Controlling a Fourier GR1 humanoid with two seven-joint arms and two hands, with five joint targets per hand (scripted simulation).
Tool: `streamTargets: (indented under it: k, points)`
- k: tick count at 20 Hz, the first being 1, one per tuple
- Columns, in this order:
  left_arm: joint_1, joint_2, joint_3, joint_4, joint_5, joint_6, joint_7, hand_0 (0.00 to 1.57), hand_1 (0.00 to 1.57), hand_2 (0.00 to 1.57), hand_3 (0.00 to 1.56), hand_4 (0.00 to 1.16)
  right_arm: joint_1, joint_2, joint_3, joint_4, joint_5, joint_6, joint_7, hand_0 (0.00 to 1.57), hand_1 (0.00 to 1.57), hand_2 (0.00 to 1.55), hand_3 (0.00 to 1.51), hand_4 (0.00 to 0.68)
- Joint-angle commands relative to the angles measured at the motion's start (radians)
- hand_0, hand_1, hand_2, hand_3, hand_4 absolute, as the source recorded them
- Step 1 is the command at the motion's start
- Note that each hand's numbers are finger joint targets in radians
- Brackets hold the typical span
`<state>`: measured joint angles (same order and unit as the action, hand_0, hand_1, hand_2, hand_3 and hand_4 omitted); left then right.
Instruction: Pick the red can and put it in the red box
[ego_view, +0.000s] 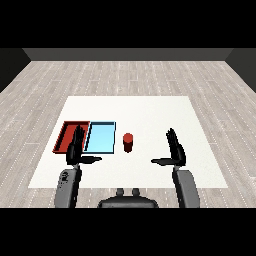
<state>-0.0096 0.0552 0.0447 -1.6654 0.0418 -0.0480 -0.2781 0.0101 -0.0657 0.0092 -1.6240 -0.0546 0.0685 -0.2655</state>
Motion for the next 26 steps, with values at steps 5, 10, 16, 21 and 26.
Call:
streamTargets:
  k: [5,10,16,21,26]
  points:
    - [-0.009,-0.031,-0.015,0.078,-0.025,0.007,-0.147,0.0,0.0,0.0,0.0,0.0,0.017,0.038,0.029,-0.029,0.036,-0.023,-0.035,0.0,0.0,0.0,0.0,0.0]
    - [0.02,-0.016,-0.006,0.071,-0.041,0.005,-0.166,0.0,0.0,0.0,0.0,0.0,0.015,0.005,-0.005,0.084,0.036,0.033,-0.147,0.0,0.0,0.0,0.0,0.0]
    - [-0.03,-0.034,-0.021,0.087,-0.05,0.033,-0.155,0.0,0.0,0.0,0.0,0.0,-0.03,0.024,-0.008,0.05,0.012,0.025,-0.076,0.0,0.0,0.0,0.0,0.0]
    - [-0.016,0.001,0.008,0.051,-0.04,0.024,-0.116,0.0,0.0,0.0,0.0,0.0,-0.073,0.052,0.023,0.078,0.035,0.003,-0.035,0.0,0.0,0.0,0.0,0.0]
    - [-0.031,0.005,0.018,0.004,-0.009,0.024,-0.047,0.0,0.0,0.0,0.0,0.0,-0.202,0.057,-0.015,0.149,-0.02,-0.006,0.057,0.0,0.0,0.0,0.0,0.0]
